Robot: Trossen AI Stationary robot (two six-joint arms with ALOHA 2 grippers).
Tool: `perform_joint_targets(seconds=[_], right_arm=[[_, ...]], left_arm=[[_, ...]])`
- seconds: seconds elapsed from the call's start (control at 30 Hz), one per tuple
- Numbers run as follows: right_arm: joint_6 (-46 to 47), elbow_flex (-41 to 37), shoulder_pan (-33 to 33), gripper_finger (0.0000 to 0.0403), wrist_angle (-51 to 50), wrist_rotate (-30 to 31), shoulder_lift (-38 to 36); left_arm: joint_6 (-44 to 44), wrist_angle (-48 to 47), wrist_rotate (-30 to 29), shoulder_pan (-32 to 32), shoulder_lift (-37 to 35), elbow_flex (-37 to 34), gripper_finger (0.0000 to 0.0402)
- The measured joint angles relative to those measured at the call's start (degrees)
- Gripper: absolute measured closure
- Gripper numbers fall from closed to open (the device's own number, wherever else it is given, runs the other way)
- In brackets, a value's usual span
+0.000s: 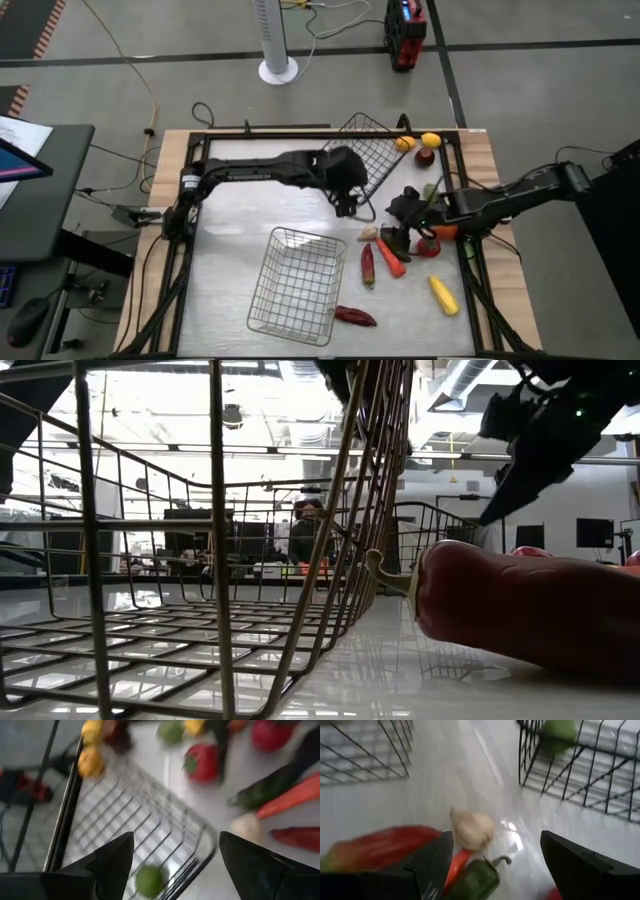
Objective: Sort produce into baskets
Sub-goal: Put the top red tomato into the black wire basket
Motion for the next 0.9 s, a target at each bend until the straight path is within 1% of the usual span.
perform_joint_targets(seconds=[0.17, 0.3, 0.43, 0.57, 0.63, 0.77, 0.9], right_arm=[[6.7, 2.7, 0.0, 0.0076, -6.5, 0.0, 3.7], [10.3, 4.6, -0.2, 0.0076, -12.4, 0.5, 8.1], [12.0, 7.3, -1.9, 0.0076, -16.8, 4.2, 10.9], [11.9, 11.7, -3.2, 0.0076, -22.5, 8.9, 11.5], [10.9, 14.1, -3.7, 0.0076, -26.1, 10.1, 11.5], [3.6, 16.3, -5.3, 0.0074, -31.1, 9.9, 11.5], [2.6, 16.7, -8.2, 0.0055, -34.2, 9.8, 11.5]], left_arm=[[2.8, 1.9, 0.9, -2.5, 0.0, 0.0, 0.0136], [3.8, 1.8, 0.5, -2.7, 0.0, 0.0, 0.0144], [6.0, 0.2, -2.2, -2.5, -0.4, 0.0, 0.0146], [6.6, 0.3, -2.4, -2.6, -3.1, 0.0, 0.0146], [5.1, -1.0, -2.5, -2.6, -4.5, 0.0, 0.0146], [-1.5, -8.6, -2.6, -2.0, -5.6, 0.0, 0.0146], [-2.9, -13.4, -3.2, -2.6, -5.6, 0.0, 0.0146]])
